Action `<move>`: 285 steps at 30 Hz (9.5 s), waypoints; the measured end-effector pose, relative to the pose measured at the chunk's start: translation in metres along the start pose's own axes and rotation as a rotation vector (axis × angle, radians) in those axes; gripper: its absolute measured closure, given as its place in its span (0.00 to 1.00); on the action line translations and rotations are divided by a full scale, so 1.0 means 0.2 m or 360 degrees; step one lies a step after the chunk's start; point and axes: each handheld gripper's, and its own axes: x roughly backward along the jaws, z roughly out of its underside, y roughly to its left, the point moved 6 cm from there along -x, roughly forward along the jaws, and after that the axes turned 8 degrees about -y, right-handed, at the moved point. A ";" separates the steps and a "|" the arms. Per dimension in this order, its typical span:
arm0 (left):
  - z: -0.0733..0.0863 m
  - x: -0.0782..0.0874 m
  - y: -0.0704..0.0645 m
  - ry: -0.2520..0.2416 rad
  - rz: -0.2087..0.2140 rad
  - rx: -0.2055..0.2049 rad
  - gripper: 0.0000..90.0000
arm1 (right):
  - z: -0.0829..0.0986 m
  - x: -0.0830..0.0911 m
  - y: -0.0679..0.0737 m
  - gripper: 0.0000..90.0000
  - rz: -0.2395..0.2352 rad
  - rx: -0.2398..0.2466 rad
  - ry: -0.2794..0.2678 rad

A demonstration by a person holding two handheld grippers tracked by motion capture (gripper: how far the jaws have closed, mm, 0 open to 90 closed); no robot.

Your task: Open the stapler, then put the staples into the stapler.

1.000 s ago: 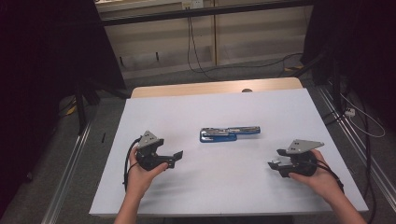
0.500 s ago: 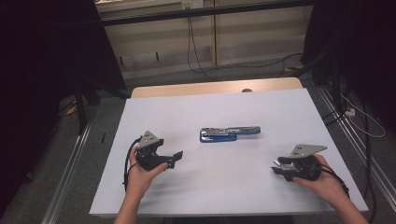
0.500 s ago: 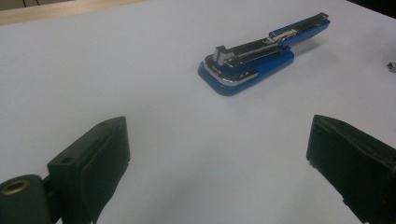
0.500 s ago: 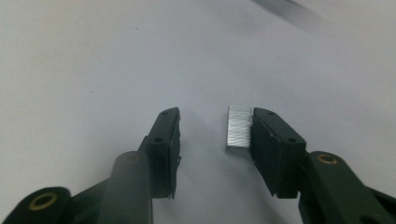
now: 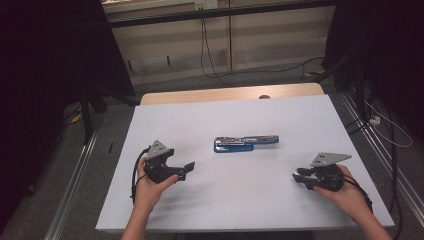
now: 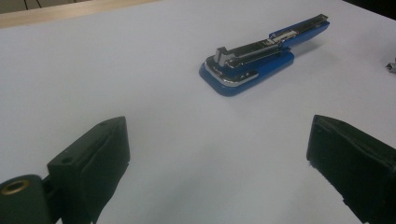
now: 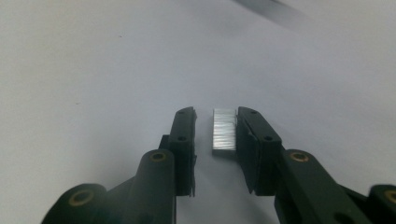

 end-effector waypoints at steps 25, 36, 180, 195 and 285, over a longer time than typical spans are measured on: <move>0.01 0.02 0.01 -0.0007 0.0000 0.0003 0.07 | 0.00 0.00 -0.01 0.88 0.0003 0.0006 -0.0004; 0.01 0.02 0.02 -0.0002 0.0005 0.0011 0.07 | -0.08 0.00 0.00 0.88 -0.0060 0.0025 -0.0059; 0.04 0.08 0.05 0.0013 -0.0022 0.0038 0.06 | -0.75 -0.39 0.07 0.89 -0.0368 0.0328 -0.0163; 0.04 0.08 0.05 0.0006 -0.0026 0.0047 0.06 | -0.77 -0.42 0.08 0.89 -0.0388 0.0349 -0.0163; 0.06 0.10 0.08 0.0011 -0.0065 0.0078 0.06 | -0.87 -0.63 0.12 0.89 -0.0501 0.0441 -0.0129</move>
